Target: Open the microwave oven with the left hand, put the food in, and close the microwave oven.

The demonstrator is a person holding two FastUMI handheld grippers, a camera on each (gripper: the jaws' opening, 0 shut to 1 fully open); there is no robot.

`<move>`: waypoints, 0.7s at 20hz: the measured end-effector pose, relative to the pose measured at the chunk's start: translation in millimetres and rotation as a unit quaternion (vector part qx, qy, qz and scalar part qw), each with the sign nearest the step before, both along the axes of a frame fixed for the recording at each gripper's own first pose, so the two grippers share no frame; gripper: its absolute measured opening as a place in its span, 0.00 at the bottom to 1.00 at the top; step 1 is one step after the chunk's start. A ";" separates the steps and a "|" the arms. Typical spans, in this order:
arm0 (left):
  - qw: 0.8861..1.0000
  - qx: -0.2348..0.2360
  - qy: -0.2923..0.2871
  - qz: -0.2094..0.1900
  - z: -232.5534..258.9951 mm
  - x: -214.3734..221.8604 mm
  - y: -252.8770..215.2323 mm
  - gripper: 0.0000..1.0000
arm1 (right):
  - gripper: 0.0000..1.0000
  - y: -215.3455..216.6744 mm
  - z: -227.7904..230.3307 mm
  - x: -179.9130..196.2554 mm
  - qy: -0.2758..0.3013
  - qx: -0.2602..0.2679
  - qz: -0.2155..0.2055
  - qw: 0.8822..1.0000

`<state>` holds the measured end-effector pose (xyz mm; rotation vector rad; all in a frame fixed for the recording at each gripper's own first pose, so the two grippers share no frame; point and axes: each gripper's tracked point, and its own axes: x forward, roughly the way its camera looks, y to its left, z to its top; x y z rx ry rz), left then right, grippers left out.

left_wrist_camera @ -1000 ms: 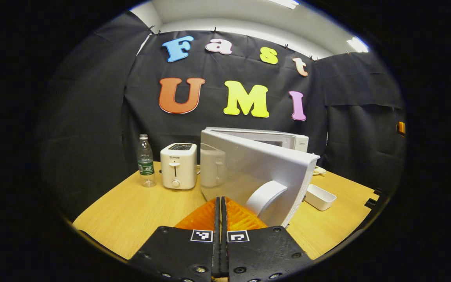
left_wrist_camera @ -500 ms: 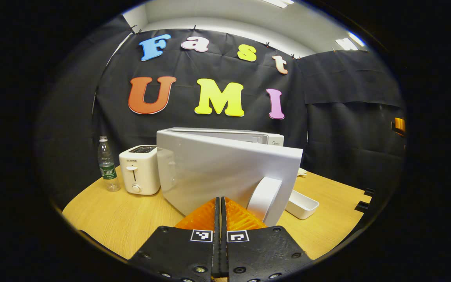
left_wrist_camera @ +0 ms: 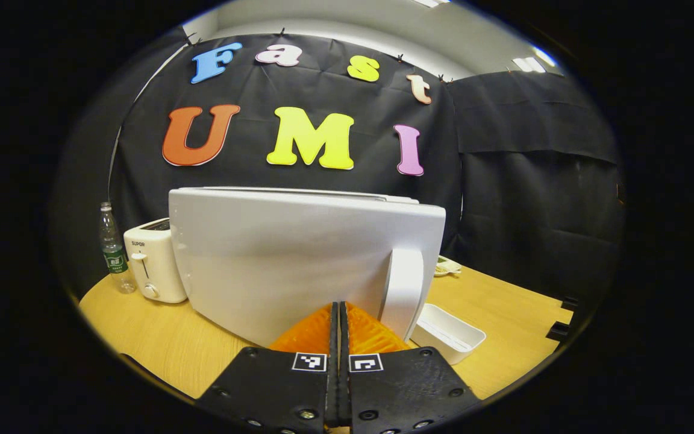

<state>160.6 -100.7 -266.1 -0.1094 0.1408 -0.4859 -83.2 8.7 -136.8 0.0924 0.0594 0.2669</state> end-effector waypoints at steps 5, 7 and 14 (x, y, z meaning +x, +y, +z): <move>1.000 -0.008 -0.027 0.001 14.5 26.4 -29.0 0.00 | 0.91 -30.8 -5.4 9.2 -0.005 0.005 -0.023 1.000; 0.999 -0.009 -0.031 0.008 15.2 40.9 -38.0 0.00 | 0.91 -38.6 -10.9 14.7 -0.001 0.009 -0.027 1.000; 0.999 -0.007 -0.022 0.029 11.5 84.1 -59.1 0.00 | 0.91 -61.7 -9.6 35.8 -0.019 -0.007 -0.037 0.999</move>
